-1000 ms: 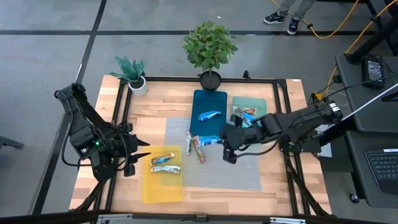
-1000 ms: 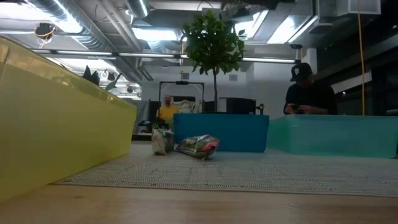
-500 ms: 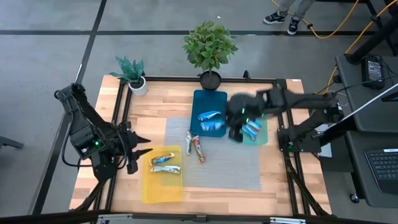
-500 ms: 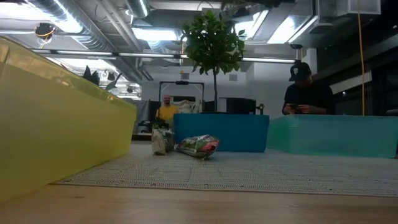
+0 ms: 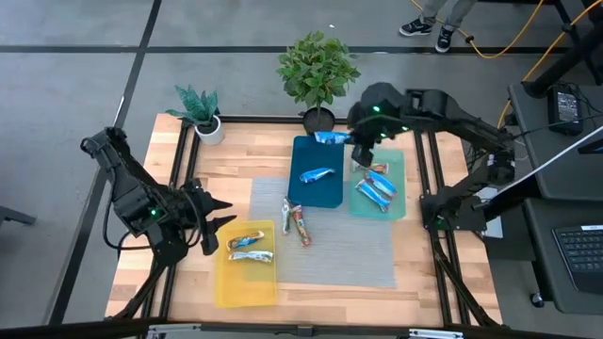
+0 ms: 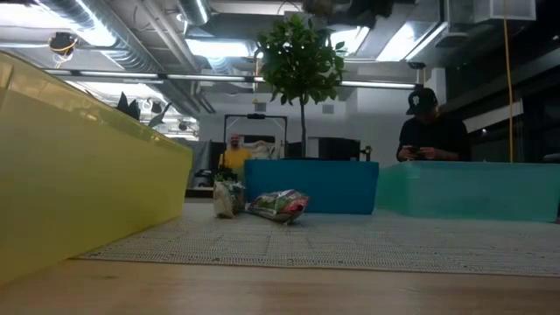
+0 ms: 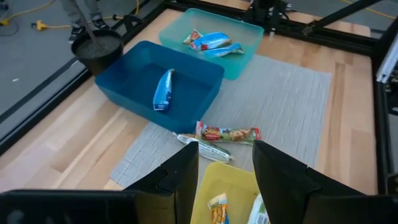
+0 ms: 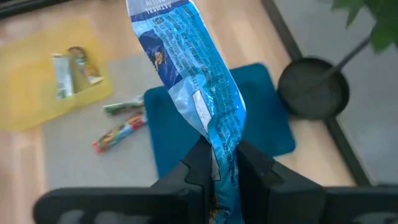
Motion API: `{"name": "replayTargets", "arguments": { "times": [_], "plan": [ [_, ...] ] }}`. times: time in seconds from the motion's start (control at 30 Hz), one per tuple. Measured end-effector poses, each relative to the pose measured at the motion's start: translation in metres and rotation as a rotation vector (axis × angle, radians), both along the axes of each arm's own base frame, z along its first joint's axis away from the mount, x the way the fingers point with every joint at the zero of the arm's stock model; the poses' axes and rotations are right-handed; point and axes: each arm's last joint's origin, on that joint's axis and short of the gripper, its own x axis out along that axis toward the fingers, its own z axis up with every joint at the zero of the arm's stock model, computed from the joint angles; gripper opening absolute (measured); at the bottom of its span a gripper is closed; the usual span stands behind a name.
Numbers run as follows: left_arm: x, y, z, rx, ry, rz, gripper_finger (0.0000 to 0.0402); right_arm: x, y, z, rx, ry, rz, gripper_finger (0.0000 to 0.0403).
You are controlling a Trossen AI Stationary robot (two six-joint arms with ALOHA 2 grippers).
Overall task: Pick and place Granola Bars by type
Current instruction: Put the blue granola bar into the blue bin
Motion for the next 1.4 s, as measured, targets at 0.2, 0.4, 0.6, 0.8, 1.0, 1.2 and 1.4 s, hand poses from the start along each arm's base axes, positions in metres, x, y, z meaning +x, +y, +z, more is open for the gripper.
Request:
{"name": "replayTargets", "arguments": {
  "times": [0.2, 0.4, 0.6, 0.8, 1.0, 1.2, 1.4],
  "plan": [
    [0.007, 0.008, 0.000, 0.010, 0.011, 0.043, 0.0144, 0.028, -0.041, -0.032, 0.009, 0.085, 0.059, 0.0057],
    [0.012, 0.015, -0.001, -0.023, 0.033, 0.073, 0.0145, 0.044, -0.058, -0.056, 0.053, 0.138, 0.141, 0.0057],
    [0.014, 0.017, -0.001, -0.059, 0.036, 0.099, 0.0144, 0.068, -0.070, -0.091, 0.070, 0.221, 0.174, 0.0057],
    [0.014, 0.017, -0.001, -0.066, 0.033, 0.102, 0.0144, 0.083, -0.076, -0.145, 0.112, 0.326, 0.206, 0.0057],
    [0.014, 0.017, -0.001, -0.074, 0.025, 0.113, 0.0145, 0.086, -0.078, -0.163, 0.101, 0.312, 0.207, 0.0057],
    [0.014, 0.017, -0.001, -0.072, 0.022, 0.114, 0.0144, 0.092, -0.084, -0.190, 0.040, 0.253, 0.174, 0.0057],
    [0.014, 0.017, -0.001, -0.080, 0.019, 0.119, 0.0145, 0.086, -0.081, -0.220, 0.068, 0.282, 0.155, 0.0057]
  ]
}}
